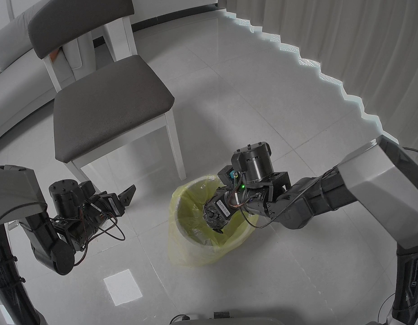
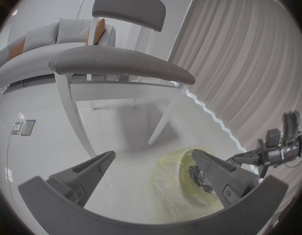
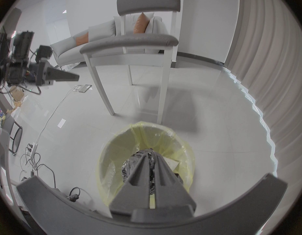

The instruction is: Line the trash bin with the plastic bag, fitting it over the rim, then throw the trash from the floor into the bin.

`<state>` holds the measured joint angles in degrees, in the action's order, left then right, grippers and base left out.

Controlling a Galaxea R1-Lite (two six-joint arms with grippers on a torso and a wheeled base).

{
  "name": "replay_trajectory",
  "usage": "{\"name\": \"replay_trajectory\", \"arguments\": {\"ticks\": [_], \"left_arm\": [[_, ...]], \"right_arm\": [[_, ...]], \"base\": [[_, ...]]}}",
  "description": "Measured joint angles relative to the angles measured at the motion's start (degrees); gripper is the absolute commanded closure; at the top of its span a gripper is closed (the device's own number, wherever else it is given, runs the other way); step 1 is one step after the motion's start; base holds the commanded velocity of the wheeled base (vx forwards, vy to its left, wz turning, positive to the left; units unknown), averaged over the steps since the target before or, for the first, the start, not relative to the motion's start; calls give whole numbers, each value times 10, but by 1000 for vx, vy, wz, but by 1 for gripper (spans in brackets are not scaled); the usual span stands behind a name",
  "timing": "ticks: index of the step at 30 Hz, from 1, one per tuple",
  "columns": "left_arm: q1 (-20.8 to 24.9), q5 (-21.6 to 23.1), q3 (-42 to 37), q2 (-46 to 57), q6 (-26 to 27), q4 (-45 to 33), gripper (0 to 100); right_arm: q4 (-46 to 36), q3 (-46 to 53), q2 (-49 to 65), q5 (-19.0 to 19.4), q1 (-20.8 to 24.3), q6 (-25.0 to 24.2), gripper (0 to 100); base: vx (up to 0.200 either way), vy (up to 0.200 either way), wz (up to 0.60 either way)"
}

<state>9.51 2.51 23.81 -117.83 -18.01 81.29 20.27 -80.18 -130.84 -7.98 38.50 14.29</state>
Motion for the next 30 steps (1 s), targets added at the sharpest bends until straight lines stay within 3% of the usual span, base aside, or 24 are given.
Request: {"name": "replay_trajectory", "arguments": {"ticks": [7,22,23,30], "left_arm": [[0,0,-20,-20,-1,56,0],[-3,0,-34,-32,-13,66,0],[-2,0,-34,-32,-13,66,0],[-2,0,-34,-32,-13,66,0]], "right_arm": [[-1,-38,-61,0,-6,-22,100],[2,-87,-149,-1,-20,-35,100],[2,-88,-151,-1,-20,-34,0],[31,-98,-159,-2,-21,-35,0]], "base": [[0,0,0],[0,0,0],[0,0,0],[0,0,0]]}}
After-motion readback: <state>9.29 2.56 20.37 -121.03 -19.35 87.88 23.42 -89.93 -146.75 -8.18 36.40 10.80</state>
